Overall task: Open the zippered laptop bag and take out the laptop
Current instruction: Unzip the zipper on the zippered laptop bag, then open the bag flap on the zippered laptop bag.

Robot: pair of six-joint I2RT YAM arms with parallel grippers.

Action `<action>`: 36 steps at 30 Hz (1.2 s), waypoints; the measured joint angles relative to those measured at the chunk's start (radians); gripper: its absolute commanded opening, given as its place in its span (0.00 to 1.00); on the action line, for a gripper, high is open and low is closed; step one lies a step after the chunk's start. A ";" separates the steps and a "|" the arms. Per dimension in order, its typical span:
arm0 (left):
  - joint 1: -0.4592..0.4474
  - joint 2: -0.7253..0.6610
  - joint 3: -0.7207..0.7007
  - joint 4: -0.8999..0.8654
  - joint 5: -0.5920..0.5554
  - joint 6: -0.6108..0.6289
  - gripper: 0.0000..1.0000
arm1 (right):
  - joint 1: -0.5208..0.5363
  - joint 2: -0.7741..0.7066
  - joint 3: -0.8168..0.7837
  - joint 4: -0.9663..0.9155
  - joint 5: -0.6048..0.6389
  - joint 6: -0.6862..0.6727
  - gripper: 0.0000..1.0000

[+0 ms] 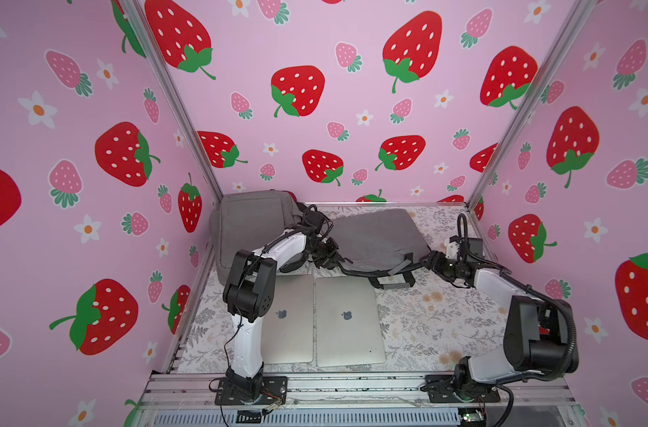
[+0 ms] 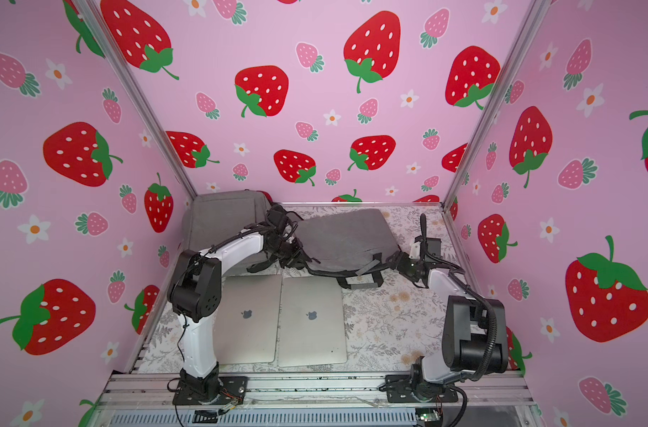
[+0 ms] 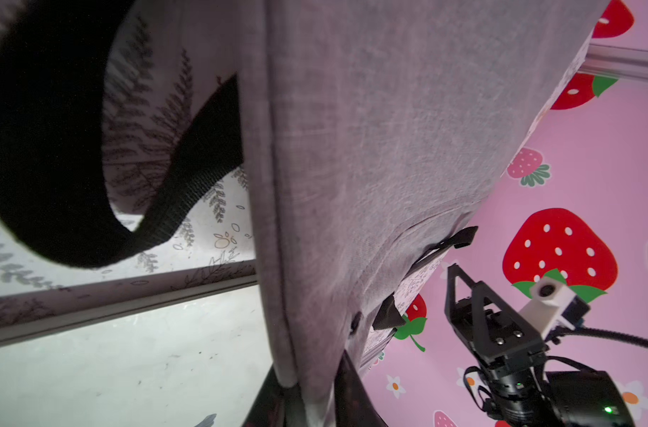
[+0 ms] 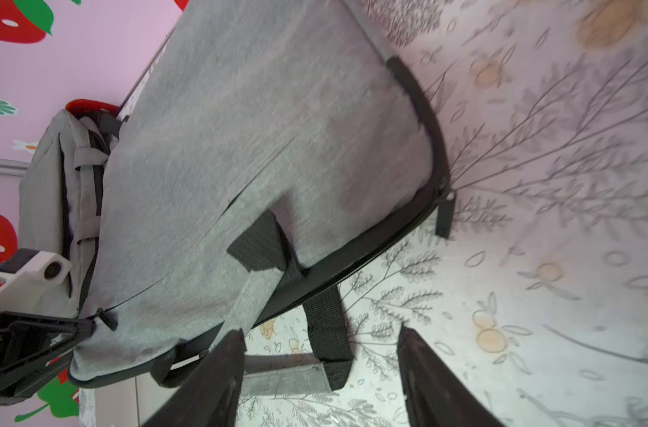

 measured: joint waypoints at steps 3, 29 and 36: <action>-0.006 0.000 0.037 -0.046 -0.038 0.061 0.36 | 0.040 -0.040 -0.028 0.009 0.010 0.057 0.94; -0.336 -0.003 0.282 -0.152 -0.497 1.187 0.52 | 0.090 -0.500 -0.116 -0.120 0.168 0.025 1.00; -0.428 0.051 0.231 -0.134 -0.571 1.363 0.55 | 0.101 -0.558 -0.182 -0.171 0.188 0.011 1.00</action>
